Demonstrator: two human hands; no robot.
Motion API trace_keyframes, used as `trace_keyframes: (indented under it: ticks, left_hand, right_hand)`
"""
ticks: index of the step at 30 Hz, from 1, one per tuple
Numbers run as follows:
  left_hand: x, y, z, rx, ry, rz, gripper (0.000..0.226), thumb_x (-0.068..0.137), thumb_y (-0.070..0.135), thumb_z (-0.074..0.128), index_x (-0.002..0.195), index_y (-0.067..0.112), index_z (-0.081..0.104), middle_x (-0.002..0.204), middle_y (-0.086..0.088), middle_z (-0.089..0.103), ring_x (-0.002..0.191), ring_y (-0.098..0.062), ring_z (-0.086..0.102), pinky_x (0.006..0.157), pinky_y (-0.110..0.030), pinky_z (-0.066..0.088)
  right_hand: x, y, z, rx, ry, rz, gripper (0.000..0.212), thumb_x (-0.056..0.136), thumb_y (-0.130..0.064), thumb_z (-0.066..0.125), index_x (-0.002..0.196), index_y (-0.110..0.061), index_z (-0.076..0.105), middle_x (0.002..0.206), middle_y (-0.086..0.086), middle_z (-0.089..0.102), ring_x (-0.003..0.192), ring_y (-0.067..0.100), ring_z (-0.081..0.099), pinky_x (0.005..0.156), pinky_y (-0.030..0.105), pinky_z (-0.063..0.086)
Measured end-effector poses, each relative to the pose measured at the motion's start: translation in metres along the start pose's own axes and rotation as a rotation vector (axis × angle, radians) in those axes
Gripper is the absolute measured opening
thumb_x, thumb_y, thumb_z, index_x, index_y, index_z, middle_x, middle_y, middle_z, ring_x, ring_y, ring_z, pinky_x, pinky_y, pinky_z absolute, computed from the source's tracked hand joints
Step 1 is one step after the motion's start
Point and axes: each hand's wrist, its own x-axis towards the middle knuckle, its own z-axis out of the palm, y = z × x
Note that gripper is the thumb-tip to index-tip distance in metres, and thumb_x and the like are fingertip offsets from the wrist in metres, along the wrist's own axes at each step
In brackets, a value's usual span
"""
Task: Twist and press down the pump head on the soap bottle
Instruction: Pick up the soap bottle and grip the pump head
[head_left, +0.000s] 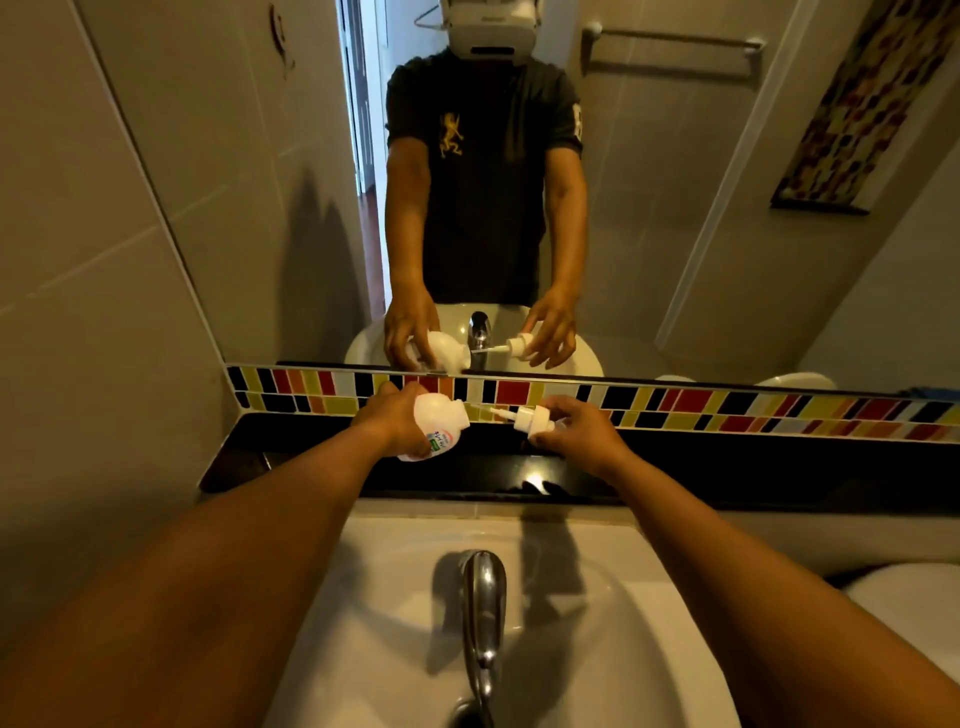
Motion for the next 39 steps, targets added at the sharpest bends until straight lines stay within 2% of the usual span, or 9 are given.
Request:
trace_keyframes:
  ticks: [4,14,20,23,27,30,32,34,39]
  left_hand:
    - [-0.008,0.005,-0.008,-0.024,-0.020,0.069,0.081,0.066,0.014,0.085,0.135,0.024,0.044,0.139,-0.009,0.045,0.126,-0.035,0.049,0.099,-0.048,0.048]
    - [-0.030,0.027,-0.020,-0.017,-0.105,0.194,0.080,0.066,0.010,0.084,0.135,0.025,0.046,0.138,-0.007,0.050,0.127,-0.031,0.049,0.105,-0.052,0.045]
    - [-0.040,0.037,-0.025,-0.023,-0.130,0.217,0.080,0.067,0.011,0.084,0.136,0.022,0.045,0.136,-0.009,0.053,0.125,-0.032,0.051,0.103,-0.053,0.046]
    - [-0.043,0.037,-0.027,-0.040,-0.139,0.217,0.081,0.066,0.012,0.084,0.135,0.022,0.045,0.135,-0.009,0.054,0.124,-0.032,0.052,0.102,-0.053,0.047]
    - [-0.047,0.036,-0.029,-0.114,-0.155,0.219,0.079,0.065,0.012,0.085,0.133,0.023,0.046,0.132,-0.008,0.056,0.121,-0.031,0.054,0.102,-0.053,0.048]
    - [-0.049,0.038,-0.030,-0.153,-0.164,0.224,0.078,0.063,0.012,0.085,0.131,0.023,0.048,0.130,-0.007,0.058,0.119,-0.031,0.055,0.101,-0.053,0.049]
    - [-0.049,0.039,-0.030,-0.188,-0.156,0.220,0.078,0.063,0.013,0.086,0.131,0.024,0.048,0.128,-0.007,0.059,0.119,-0.030,0.056,0.101,-0.053,0.049]
    - [-0.050,0.041,-0.031,-0.232,-0.145,0.213,0.076,0.064,0.011,0.085,0.130,0.023,0.048,0.127,-0.007,0.059,0.118,-0.030,0.056,0.101,-0.052,0.049]
    - [-0.052,0.046,-0.032,-0.274,-0.159,0.207,0.072,0.067,0.009,0.083,0.129,0.021,0.049,0.127,-0.008,0.059,0.119,-0.030,0.056,0.101,-0.051,0.049]
  right_hand:
    - [-0.008,-0.015,-0.002,-0.145,-0.011,-0.076,0.053,0.080,-0.013,0.079,0.129,-0.021,0.060,0.127,0.006,0.064,0.117,0.023,0.061,0.097,0.040,0.053]
    - [-0.028,-0.054,0.003,-0.502,-0.007,-0.245,0.053,0.076,-0.030,0.080,0.123,-0.029,0.054,0.124,0.005,0.059,0.109,0.025,0.057,0.088,0.038,0.051]
    - [-0.036,-0.062,0.002,-0.557,0.006,-0.290,0.055,0.074,-0.034,0.081,0.123,-0.031,0.055,0.120,0.006,0.056,0.104,0.030,0.060,0.090,0.043,0.053]
    - [-0.037,-0.067,-0.001,-0.487,-0.022,-0.293,0.053,0.072,-0.032,0.083,0.120,-0.028,0.063,0.119,0.006,0.060,0.106,0.028,0.059,0.093,0.044,0.052]
    - [-0.039,-0.072,-0.008,-0.241,-0.058,-0.213,0.044,0.075,-0.027,0.083,0.115,-0.015,0.070,0.109,0.004,0.065,0.101,0.022,0.061,0.085,0.033,0.051]
    - [-0.044,-0.076,-0.009,0.070,0.001,-0.142,0.065,0.079,-0.021,0.081,0.136,-0.016,0.051,0.106,0.007,0.065,0.100,0.025,0.064,0.074,0.030,0.055]
    - [-0.044,-0.078,-0.009,0.263,0.088,-0.122,0.082,0.078,-0.017,0.081,0.147,-0.020,0.037,0.120,0.011,0.060,0.107,0.029,0.062,0.068,0.029,0.056]
    - [-0.046,-0.080,-0.009,0.398,0.109,-0.107,0.085,0.079,-0.015,0.080,0.150,-0.021,0.033,0.140,0.017,0.049,0.115,0.032,0.059,0.064,0.026,0.054]
    - [-0.048,-0.075,-0.007,0.496,0.091,-0.077,0.083,0.084,-0.005,0.073,0.153,-0.021,0.029,0.149,0.019,0.042,0.123,0.035,0.054,0.068,0.026,0.055]
